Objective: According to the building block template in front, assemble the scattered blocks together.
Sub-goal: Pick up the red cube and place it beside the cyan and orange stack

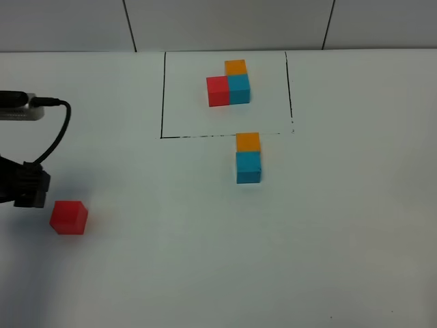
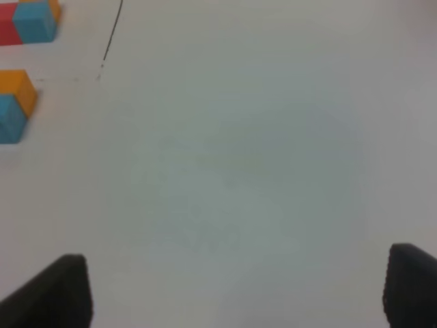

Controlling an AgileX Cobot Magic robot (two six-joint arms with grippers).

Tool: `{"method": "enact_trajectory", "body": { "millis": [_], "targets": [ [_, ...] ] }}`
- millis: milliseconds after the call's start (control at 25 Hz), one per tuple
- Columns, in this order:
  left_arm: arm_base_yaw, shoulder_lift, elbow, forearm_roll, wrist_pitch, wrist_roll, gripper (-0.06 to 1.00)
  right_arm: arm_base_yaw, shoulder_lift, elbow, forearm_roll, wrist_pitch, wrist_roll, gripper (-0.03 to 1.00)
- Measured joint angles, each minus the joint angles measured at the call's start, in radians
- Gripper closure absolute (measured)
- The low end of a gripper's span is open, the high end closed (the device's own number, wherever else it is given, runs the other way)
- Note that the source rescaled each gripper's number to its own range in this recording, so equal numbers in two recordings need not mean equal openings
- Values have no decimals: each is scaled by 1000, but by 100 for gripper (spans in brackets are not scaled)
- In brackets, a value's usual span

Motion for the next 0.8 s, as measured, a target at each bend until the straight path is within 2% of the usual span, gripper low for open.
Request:
{"method": "enact_trajectory", "body": {
  "millis": [160,320,600,800],
  "targets": [
    [-67,89,0,-19,-64,13,9,0,0,0,0,0,0,24],
    [-138,151,-1,-13,-120,-29,9,0,0,0,0,0,0,24],
    [-141,191,5,89,-85,-150,9,0,0,0,0,0,0,24],
    [-141,191,19,100,-84,-166,9,0,0,0,0,0,0,24]
  ]
}}
